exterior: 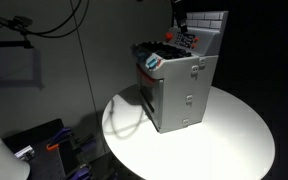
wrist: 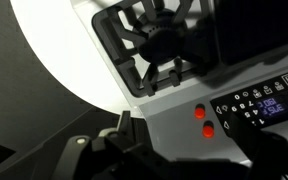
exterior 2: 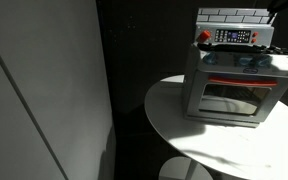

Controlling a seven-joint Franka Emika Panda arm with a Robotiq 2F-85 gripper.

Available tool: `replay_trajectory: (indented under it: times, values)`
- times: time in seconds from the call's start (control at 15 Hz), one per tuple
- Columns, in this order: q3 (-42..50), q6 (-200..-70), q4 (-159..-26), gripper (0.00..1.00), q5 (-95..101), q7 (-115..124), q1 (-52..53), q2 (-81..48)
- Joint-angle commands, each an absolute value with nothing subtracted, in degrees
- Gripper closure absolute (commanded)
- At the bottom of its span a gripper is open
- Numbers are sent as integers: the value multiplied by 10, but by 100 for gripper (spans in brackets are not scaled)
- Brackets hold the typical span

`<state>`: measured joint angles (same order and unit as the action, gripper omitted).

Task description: Press the orange button on the stove

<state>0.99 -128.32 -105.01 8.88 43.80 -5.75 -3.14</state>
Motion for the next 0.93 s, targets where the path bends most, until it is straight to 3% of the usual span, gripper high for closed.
replay_trajectory:
  times: [0.0,0.87]
  values:
    - [26,-1301,-1021,0,89,434,-46,-60]
    - [42,-1313,-1036,0,90,436,-38,-67]
